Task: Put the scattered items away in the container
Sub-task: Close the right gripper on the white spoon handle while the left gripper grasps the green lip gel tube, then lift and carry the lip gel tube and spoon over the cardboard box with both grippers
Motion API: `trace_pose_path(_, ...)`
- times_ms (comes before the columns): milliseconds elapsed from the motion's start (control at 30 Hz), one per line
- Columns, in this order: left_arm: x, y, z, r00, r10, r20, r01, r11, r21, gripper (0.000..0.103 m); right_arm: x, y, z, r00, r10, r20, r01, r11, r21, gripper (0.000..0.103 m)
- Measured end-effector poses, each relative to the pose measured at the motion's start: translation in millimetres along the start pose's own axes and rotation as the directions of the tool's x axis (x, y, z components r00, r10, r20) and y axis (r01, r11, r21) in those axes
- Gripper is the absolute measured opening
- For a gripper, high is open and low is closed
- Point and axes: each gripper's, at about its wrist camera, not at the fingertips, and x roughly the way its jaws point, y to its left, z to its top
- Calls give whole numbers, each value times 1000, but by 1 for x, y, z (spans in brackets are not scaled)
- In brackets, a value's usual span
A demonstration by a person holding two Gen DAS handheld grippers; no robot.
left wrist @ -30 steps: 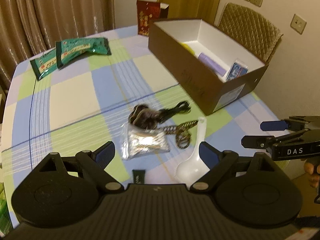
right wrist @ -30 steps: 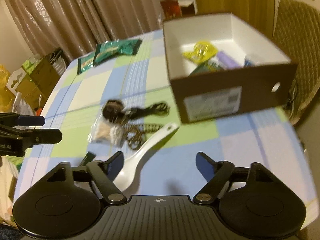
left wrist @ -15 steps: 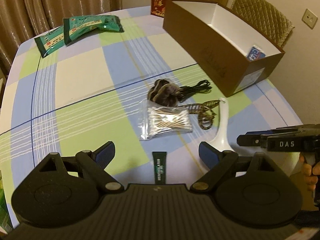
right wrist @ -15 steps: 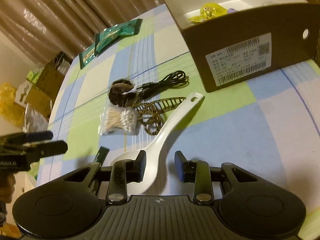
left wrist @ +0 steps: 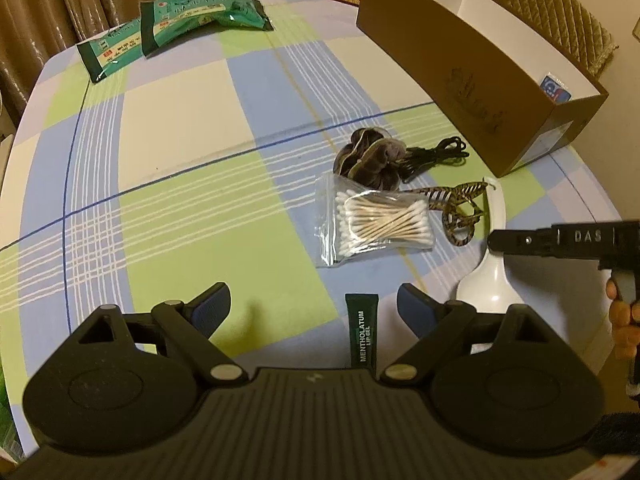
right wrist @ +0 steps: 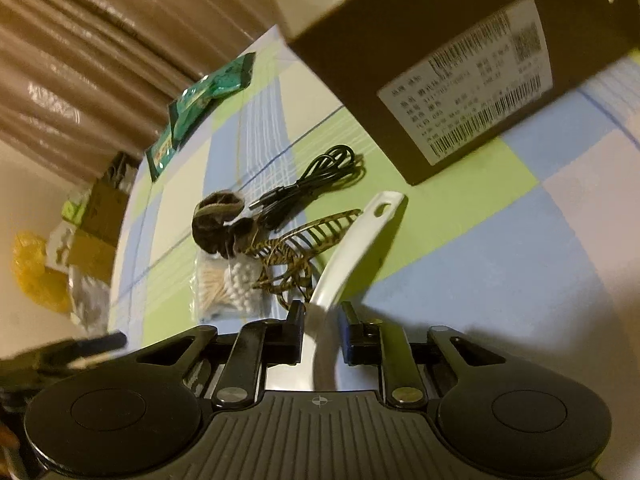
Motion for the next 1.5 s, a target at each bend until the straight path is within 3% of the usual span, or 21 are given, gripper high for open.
trace_pose_path(133,6,1,-4,1000,-3,-18,3,1000,9,88,-2,-11,0,998,63,10,-64,995,78,1)
trace_pose_path(500,18,-16,-18,996,-54,-70,60,994,86,80,-38,-19,-5,995,61,78,-70,991,114,0)
trace_pose_path(567,20,-24,-21,996,-51,-70,59,991,124,71,-46,-23,-5,994,51,94,-62,990,127,0)
trace_pose_path(633,23,-29,-23,996,-47,-73,57,987,150,52,-55,-27,-6,993,40,109,-55,989,138,0)
trace_pose_path(700,26,-33,-24,996,-45,-83,58,985,161,41,-62,-29,-6,992,32,119,-49,989,138,0)
trace_pose_path(800,25,-40,-27,997,-24,-70,38,979,202,37,-69,-30,-7,991,17,135,-34,991,129,0)
trace_pose_path(933,24,-45,-30,997,-37,-69,51,975,214,14,-77,-28,-8,987,4,162,-24,992,120,0)
trace_pose_path(1167,24,-50,-31,997,-30,-67,44,977,208,13,-88,-18,-7,982,-7,190,-2,999,47,0)
trace_pose_path(1500,0,-59,-10,998,-66,4,64,977,203,13,-105,-13,-1,979,-17,202,20,1000,-12,0)
